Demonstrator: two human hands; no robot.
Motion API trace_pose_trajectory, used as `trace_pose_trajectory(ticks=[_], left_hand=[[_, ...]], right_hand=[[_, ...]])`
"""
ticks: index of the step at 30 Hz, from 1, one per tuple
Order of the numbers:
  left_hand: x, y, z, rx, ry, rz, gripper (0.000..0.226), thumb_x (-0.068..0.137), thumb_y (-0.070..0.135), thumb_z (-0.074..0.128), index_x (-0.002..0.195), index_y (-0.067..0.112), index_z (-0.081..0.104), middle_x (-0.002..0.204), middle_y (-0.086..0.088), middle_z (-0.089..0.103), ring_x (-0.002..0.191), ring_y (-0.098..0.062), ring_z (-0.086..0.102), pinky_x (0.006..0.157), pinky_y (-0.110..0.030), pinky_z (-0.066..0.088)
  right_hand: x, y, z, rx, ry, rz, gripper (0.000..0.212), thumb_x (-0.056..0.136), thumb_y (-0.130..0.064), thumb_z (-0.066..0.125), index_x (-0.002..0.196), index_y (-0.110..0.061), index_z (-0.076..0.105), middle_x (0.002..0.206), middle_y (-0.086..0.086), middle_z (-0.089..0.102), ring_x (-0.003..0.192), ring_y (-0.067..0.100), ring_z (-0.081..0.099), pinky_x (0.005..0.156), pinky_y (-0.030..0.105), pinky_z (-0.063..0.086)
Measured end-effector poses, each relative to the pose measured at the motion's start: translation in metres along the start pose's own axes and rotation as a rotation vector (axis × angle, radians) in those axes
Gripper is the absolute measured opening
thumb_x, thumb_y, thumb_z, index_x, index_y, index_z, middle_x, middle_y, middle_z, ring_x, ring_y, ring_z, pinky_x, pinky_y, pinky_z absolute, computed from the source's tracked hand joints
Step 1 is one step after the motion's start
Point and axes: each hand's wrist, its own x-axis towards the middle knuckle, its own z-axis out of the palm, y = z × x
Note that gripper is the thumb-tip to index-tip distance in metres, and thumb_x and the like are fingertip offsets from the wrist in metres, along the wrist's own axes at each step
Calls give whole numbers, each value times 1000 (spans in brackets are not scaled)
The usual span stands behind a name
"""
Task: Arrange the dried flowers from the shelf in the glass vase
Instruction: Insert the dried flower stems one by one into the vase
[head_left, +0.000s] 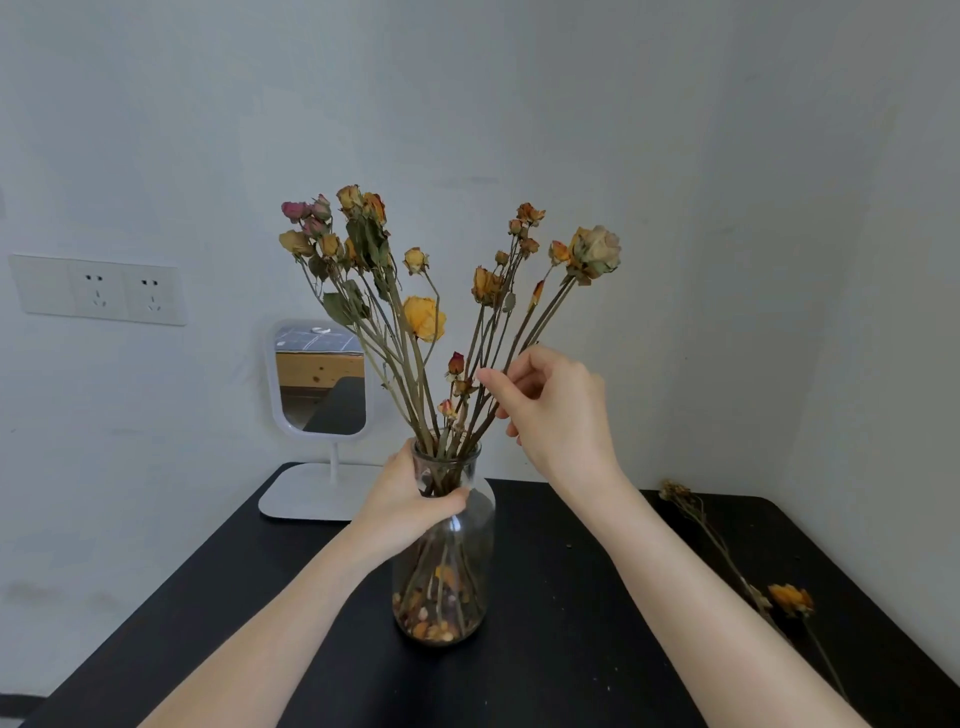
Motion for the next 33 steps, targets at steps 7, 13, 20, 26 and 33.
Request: trace_pose_trajectory(ticks=[7,13,20,26,33], left_hand=[[-12,4,-1,2,18,-21,64,75,32,73,124,34,32,129,13,43,122,-6,38,99,-25,31],[-69,1,11,16,408,45,70,76,33,72,132,38,31,127,28,33,120,1,33,103,-26,29],[-119,19,51,138,164,414,24,78,27,53,100,37,53,99,23,49,96,-1,53,84,-9,39],[-93,30,122,217,-198,386,14,88,24,55,100,30,60,97,24,44,102,5,40,80,-6,33],[-54,46,212,292,-282,34,12,88,36,58,84,25,62,85,10,52,89,-11,52,76,-26,47]], right_hand=[[0,1,2,80,17,16,15,85,-32,65,81,-19,58,62,-1,60,55,11,58,57,25,52],[-5,3,-10,137,-27,21,13,83,-35,66,86,-24,59,58,-4,61,48,4,56,52,19,49],[-40,63,-45,122,-64,237,5,88,-32,60,84,-30,57,61,-2,61,46,2,55,43,10,43],[-69,151,-110,-55,45,523,11,91,-31,55,92,-21,60,64,1,65,43,2,55,41,13,43],[-98,221,-188,-227,40,786,13,92,-19,55,89,-9,63,57,2,62,42,9,53,40,20,41]])
